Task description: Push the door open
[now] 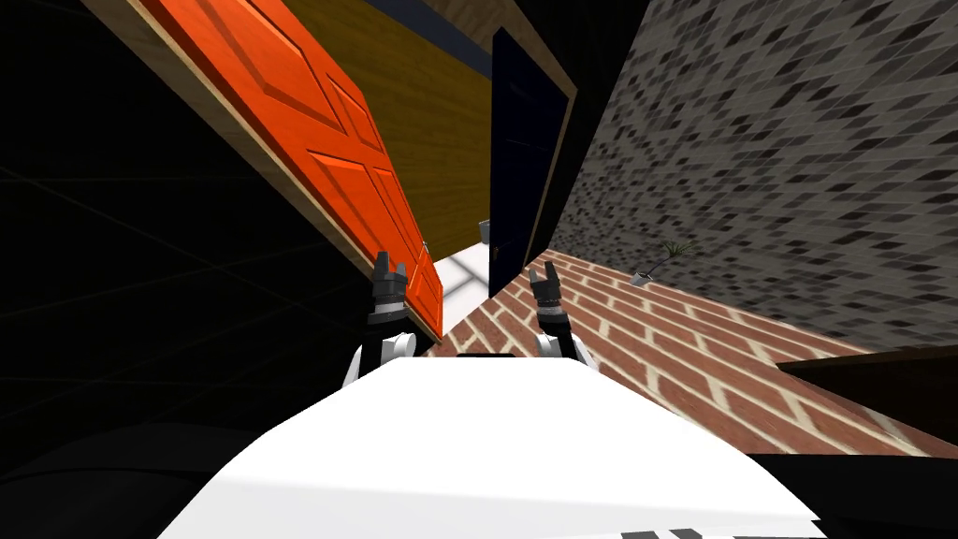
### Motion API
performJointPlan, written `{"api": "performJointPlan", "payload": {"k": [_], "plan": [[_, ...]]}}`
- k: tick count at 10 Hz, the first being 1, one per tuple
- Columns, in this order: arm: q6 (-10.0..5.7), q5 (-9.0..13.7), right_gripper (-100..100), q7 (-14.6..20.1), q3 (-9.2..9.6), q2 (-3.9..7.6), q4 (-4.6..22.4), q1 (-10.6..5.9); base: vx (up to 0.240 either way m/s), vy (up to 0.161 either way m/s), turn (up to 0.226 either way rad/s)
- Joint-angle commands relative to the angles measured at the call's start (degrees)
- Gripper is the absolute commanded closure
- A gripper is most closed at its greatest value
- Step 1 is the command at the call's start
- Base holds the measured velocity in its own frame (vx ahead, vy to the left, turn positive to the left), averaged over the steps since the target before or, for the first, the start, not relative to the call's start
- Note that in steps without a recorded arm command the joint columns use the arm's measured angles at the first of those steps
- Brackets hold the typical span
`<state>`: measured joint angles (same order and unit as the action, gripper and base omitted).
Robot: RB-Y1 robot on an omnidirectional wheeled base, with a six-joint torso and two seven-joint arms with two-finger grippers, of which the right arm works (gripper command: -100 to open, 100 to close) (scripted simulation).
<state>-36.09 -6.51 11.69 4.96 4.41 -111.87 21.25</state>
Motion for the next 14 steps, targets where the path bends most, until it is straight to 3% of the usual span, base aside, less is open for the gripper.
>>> {"api": "performJointPlan", "payload": {"k": [1,14], "plan": [[-0.54,-0.44,-100,0.38,0.12,0.25,2.27,-0.8,0.105,-0.052,0.043],[-4.32,-4.46,-100,3.1,1.37,1.34,21.88,-8.81,0.093,-0.057,0.046]]}}
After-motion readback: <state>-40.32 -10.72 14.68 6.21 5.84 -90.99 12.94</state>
